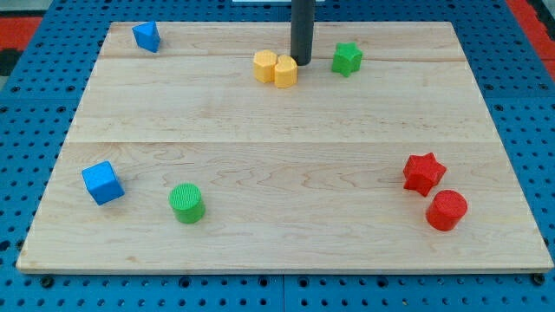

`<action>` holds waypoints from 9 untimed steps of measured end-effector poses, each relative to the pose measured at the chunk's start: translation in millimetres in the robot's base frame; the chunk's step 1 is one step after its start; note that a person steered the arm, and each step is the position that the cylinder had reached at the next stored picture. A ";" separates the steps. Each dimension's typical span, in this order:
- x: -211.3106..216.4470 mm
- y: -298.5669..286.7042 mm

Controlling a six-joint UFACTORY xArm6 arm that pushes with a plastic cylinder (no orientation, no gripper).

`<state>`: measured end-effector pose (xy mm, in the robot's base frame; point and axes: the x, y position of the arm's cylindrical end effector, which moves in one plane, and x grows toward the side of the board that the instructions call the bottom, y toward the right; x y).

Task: Move the green star towards the top center

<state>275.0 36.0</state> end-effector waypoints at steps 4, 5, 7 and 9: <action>-17.5 81.1; -30.8 119.1; -10.0 58.7; -9.1 83.4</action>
<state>265.9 119.5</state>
